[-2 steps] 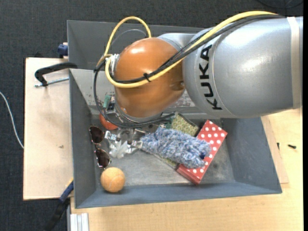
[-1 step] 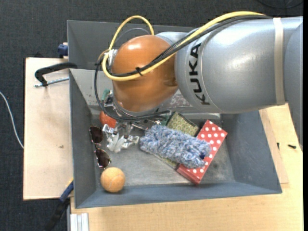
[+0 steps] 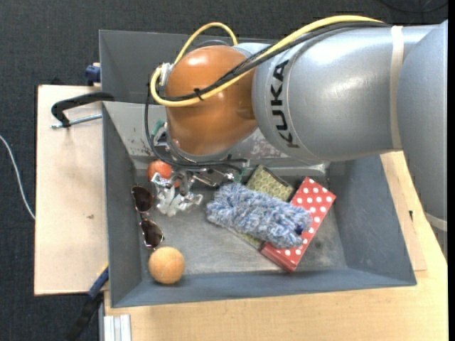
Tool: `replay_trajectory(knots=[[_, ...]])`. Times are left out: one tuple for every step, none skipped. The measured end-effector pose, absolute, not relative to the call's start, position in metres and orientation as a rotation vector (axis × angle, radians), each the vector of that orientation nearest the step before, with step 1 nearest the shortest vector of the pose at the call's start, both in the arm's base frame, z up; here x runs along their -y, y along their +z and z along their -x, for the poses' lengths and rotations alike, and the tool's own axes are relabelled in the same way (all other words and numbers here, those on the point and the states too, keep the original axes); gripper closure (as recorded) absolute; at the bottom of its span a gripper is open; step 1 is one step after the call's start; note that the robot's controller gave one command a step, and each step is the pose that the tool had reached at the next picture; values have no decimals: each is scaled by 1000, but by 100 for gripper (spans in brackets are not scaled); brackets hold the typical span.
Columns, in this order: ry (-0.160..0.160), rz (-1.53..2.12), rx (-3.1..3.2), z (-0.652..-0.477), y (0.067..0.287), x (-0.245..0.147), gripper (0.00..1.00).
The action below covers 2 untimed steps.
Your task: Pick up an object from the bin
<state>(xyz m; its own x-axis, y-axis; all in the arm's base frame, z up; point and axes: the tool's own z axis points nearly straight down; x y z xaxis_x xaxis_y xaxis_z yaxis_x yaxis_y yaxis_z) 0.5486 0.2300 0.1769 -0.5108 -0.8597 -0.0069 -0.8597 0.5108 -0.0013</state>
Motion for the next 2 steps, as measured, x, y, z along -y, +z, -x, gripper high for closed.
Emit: replay_trajectory(knots=[[3,1495,-2758,-564,169,-201,0],[3,1496,-2758,-564,169,-201,0]])
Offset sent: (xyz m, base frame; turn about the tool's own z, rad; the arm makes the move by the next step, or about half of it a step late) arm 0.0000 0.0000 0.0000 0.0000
